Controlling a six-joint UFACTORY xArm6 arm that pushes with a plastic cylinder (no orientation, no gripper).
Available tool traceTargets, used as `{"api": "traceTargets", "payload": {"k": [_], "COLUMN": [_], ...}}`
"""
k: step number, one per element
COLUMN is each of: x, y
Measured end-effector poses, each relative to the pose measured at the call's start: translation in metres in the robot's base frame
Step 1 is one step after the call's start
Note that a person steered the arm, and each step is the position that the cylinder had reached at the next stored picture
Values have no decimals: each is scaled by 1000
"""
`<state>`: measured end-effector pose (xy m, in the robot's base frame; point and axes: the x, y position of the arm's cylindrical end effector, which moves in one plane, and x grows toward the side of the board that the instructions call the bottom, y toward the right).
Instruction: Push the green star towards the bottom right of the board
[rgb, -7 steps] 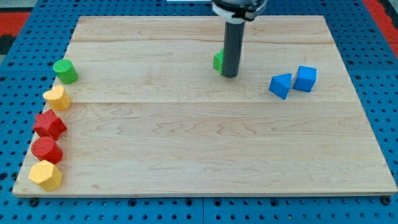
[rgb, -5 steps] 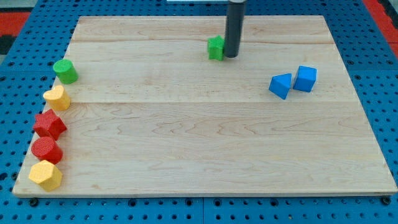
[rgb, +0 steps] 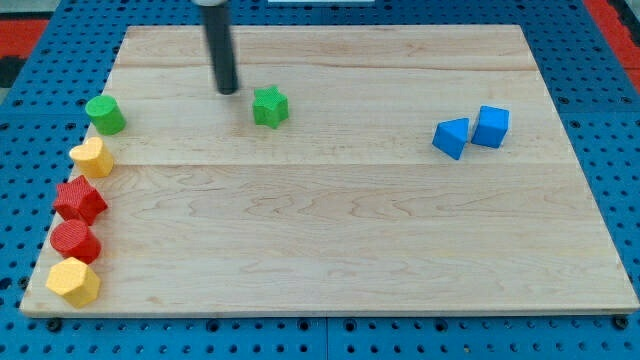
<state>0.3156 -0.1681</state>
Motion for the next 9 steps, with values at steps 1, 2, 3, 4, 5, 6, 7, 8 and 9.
{"api": "traceTargets", "payload": {"k": [1, 2, 3, 4, 5, 6, 7, 8, 9], "x": [18, 21, 26, 24, -9, 26, 55, 50, 70], "y": [-104, -128, -44, -22, -24, 68, 163, 171, 227]}}
